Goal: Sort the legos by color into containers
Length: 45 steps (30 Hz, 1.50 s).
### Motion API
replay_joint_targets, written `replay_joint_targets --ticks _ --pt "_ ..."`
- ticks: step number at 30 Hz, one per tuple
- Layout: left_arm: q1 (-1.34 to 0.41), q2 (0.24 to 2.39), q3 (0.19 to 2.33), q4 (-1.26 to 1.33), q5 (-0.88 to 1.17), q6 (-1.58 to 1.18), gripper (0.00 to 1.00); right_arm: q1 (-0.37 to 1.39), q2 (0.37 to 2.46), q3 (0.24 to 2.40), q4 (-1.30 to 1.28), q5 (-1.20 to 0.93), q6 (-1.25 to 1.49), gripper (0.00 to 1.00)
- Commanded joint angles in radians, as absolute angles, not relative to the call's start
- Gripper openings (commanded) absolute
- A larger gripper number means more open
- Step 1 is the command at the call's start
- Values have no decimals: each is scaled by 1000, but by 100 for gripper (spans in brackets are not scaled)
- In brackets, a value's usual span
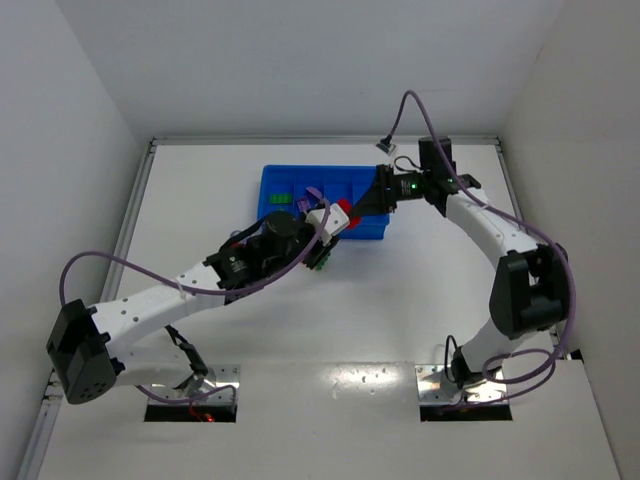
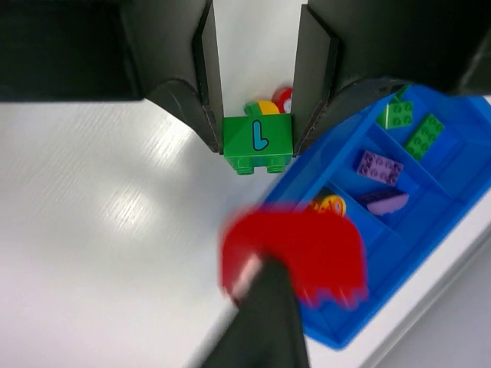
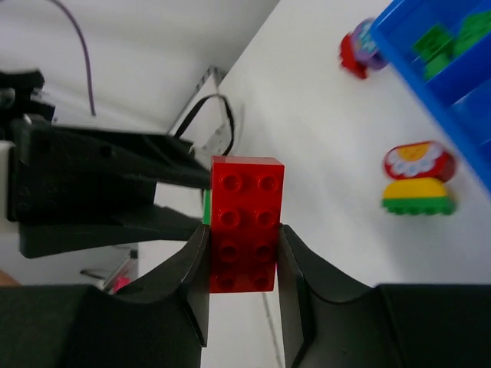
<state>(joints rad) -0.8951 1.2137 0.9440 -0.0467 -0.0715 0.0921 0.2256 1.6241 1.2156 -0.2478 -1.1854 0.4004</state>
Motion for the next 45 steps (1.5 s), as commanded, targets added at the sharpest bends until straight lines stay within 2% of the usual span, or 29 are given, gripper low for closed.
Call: replay_joint_targets --ticks 1,8,14,19,27,33,42,45 --pt "-890 1160 913 -77 -66 60 2 152 1675 1337 -137 -1169 405 0" --pt "-867 1150 904 -87 -75 51 2 115 1796 1442 -137 -1098 405 0" --pt "-753 1196 968 -74 -57 -26 3 115 1818 1450 -230 -960 284 0" --pt "-675 1391 1168 -149 0 -142 6 115 1766 1405 -239 -855 261 0" --pt "-473 1684 1442 -299 -103 -362 6 106 1649 1342 -261 -801 204 0" --pt "-336 1769 1451 -328 -28 -420 6 106 1605 1312 -272 -788 195 0" --pt "-327 1842 1450 -319 26 -407 6 97 1637 1330 -272 -798 195 0" --pt "-327 1861 1459 -319 6 -396 11 97 1646 1330 -272 -798 195 0"
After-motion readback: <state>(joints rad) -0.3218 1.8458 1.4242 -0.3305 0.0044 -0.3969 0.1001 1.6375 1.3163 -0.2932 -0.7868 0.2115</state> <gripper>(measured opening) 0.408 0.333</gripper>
